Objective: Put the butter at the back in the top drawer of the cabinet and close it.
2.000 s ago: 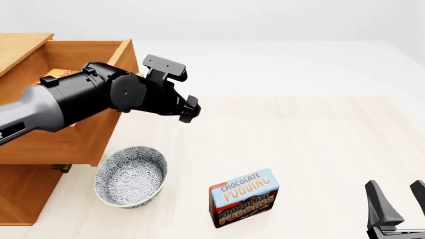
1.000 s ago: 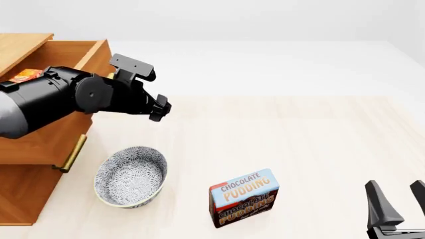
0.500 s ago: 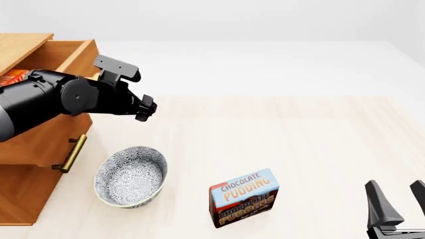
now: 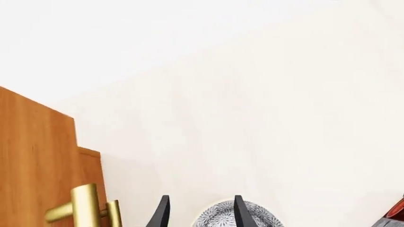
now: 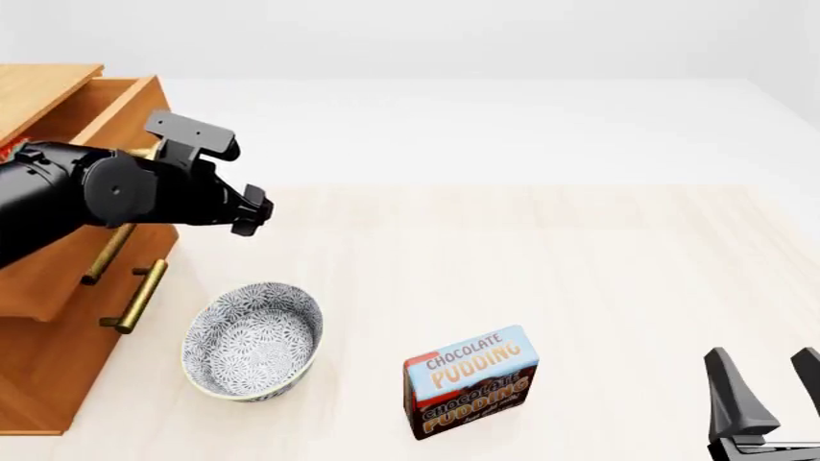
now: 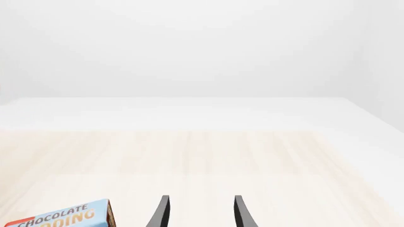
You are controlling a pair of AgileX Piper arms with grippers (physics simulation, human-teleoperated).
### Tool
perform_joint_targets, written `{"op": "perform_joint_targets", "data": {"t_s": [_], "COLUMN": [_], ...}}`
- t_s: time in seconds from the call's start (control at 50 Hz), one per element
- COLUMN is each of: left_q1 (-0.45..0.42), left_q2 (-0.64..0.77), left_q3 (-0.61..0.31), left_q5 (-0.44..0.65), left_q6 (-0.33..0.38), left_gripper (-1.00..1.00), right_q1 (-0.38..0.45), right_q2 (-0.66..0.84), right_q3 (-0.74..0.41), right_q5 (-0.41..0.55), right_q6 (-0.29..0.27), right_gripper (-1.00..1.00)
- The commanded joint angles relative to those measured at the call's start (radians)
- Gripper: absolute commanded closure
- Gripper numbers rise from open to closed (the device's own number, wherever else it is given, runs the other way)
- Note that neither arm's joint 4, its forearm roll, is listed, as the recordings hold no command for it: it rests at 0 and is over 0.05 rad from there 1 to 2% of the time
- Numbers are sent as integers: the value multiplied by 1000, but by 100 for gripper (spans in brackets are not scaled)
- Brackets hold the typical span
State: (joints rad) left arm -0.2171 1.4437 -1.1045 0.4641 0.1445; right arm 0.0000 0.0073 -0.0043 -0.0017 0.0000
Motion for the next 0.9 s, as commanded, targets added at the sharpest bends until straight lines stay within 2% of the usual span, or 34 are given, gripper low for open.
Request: {"op": "perform_joint_targets", "data": {"t_s": [0.02, 0.9], "left_q1": [40, 129], "left_q2": [-15, -35], "left_q3": [16, 46], "left_q5": [-5, -45], "left_q6": [12, 27], "left_gripper": [-100, -100], "right_q1": [0, 0], "right_q2": [0, 0], "right_q3": [0, 0], "right_q5": [0, 0], "right_q6": [0, 0], "right_gripper": [-100, -100]}}
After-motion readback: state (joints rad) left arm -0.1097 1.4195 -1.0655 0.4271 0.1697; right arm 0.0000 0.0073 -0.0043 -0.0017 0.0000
